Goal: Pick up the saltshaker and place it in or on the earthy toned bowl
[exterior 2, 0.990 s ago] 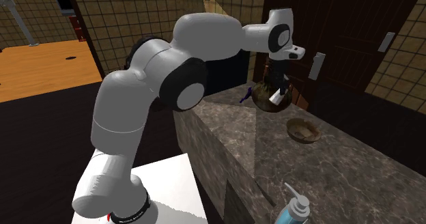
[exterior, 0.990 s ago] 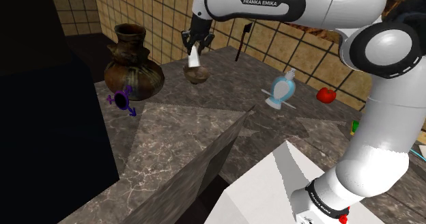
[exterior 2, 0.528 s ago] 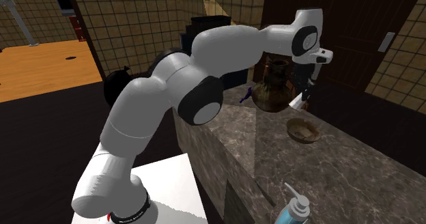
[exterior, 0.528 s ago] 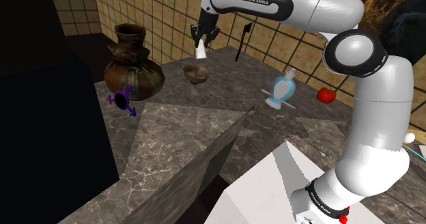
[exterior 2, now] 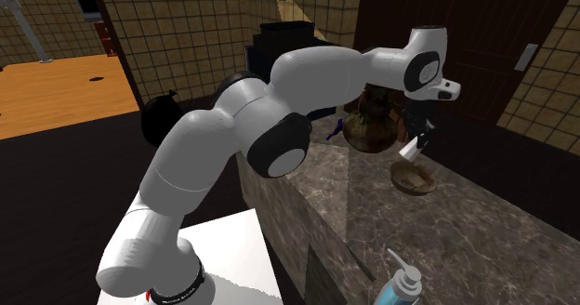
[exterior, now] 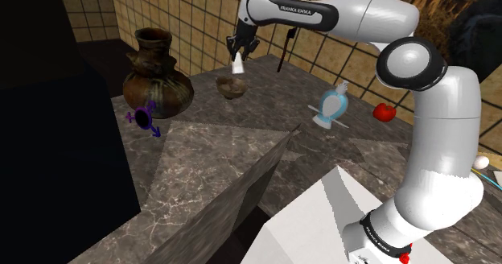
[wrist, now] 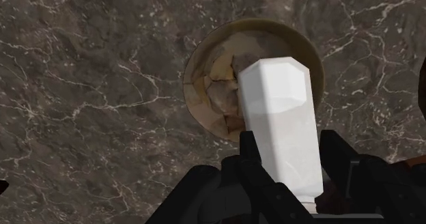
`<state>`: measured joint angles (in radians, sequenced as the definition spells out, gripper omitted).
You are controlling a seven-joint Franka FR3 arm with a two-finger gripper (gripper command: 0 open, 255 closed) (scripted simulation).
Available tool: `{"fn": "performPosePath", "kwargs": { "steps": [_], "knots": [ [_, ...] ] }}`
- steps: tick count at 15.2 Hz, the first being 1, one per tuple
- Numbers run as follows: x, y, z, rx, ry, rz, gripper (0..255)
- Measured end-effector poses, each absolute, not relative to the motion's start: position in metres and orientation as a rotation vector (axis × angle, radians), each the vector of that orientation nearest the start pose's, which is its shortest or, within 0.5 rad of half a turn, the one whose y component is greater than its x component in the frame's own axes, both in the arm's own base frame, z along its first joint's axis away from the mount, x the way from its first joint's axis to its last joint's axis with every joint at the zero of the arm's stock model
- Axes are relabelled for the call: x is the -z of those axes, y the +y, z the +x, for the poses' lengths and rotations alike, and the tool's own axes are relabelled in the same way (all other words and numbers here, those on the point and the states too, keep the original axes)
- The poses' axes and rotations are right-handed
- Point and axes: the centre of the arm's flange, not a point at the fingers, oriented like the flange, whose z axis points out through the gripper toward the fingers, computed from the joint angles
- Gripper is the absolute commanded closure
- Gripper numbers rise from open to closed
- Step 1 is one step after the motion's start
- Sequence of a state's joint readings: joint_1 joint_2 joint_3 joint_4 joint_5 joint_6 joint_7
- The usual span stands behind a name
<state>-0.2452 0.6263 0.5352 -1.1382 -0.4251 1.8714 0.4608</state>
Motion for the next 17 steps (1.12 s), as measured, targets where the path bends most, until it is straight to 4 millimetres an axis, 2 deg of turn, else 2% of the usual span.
{"fn": "performPosePath", "kwargs": {
  "steps": [9, 16, 17],
  "knots": [
    [-0.443, 0.068, 0.735, 0.336, 0.310, -3.156, 255],
    [-0.437, 0.067, 0.736, 0.337, 0.310, -3.155, 255],
    [-0.437, 0.067, 0.736, 0.337, 0.310, -3.155, 0]
  ]
}}
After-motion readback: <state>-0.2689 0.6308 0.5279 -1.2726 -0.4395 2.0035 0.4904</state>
